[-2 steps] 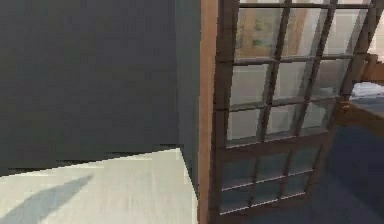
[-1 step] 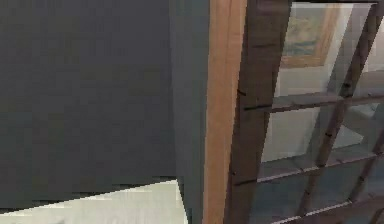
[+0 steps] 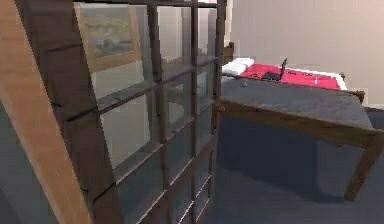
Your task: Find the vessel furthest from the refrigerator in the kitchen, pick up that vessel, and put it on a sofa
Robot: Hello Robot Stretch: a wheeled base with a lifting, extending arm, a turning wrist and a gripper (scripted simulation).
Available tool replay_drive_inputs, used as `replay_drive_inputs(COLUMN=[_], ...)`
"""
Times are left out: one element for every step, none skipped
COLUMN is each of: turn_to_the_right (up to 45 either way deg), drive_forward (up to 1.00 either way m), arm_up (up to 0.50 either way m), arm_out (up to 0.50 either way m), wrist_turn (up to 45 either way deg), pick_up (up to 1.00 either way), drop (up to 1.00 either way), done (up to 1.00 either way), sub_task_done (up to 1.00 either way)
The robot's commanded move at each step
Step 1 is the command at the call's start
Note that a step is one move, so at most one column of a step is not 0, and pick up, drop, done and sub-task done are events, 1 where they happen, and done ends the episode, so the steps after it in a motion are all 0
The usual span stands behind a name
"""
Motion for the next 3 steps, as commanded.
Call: replay_drive_inputs(turn_to_the_right=[45.0,9.0,0.0], drive_forward=[0.00,0.00,0.70], arm_up=[0.00,0.00,0.00], arm_out=[0.00,0.00,0.00], wrist_turn=[0.0,0.0,0.0], pick_up=[0.00,0.00,0.00], drop=[0.00,0.00,0.00], done=[0.00,0.00,0.00], sub_task_done=[0.00,0.00,0.00])
